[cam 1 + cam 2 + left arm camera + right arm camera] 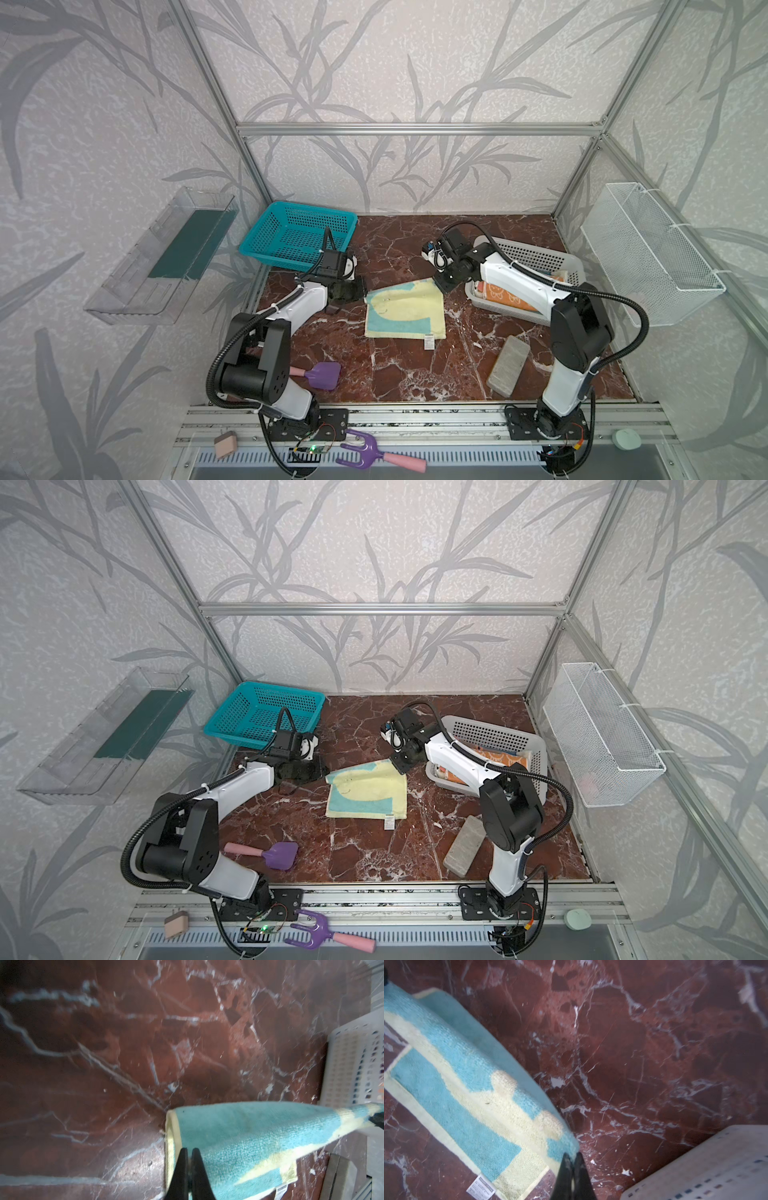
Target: Fold and stack the towels
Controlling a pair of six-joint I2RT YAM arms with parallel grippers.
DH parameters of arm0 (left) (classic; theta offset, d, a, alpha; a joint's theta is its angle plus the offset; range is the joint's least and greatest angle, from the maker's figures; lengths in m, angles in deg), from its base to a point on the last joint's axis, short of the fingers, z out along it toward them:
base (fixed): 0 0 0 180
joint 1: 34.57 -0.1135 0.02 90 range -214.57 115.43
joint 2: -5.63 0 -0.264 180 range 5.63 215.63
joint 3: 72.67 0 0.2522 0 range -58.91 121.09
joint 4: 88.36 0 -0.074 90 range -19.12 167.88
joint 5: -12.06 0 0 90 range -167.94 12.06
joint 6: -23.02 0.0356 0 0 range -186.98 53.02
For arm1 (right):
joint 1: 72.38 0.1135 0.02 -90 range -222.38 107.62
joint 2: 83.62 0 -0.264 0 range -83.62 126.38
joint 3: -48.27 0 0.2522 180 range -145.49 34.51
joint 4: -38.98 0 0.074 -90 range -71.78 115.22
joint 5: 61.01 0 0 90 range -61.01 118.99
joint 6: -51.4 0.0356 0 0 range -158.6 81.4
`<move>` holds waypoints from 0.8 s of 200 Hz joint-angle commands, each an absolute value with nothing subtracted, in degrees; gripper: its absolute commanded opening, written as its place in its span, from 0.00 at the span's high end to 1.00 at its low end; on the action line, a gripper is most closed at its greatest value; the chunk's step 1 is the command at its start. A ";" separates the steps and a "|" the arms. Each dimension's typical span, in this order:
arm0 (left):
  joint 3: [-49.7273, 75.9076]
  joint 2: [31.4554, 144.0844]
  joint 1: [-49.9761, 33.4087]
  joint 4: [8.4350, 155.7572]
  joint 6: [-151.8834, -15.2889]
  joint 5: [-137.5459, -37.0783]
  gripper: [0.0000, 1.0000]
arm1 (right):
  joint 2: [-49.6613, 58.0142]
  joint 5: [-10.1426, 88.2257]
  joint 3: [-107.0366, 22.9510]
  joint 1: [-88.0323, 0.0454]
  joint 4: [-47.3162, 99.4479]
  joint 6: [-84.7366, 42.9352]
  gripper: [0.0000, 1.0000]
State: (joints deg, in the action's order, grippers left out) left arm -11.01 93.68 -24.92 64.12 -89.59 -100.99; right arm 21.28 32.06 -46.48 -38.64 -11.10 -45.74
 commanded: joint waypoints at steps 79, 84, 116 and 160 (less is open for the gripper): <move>-16.35 82.51 -25.26 64.25 -89.43 -103.81 1.00 | 14.51 31.26 -40.57 -36.76 -11.71 -44.09 1.00; -16.81 82.10 -25.17 64.40 -89.76 -103.91 1.00 | 14.47 31.42 -39.72 -36.63 -11.35 -43.77 1.00; -22.38 82.10 -24.91 67.58 -91.41 -104.34 1.00 | 14.76 35.11 -33.25 -36.15 -8.23 -41.79 1.00; -28.55 83.01 -24.46 72.81 -94.57 -104.88 1.00 | 16.66 37.52 -28.97 -36.16 -5.03 -39.81 1.00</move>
State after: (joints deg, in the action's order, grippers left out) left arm -26.86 82.79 -24.38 69.78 -92.76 -105.60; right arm 16.12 37.00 -30.02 -35.78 -5.92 -41.63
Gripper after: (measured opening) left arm 0.048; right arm 0.048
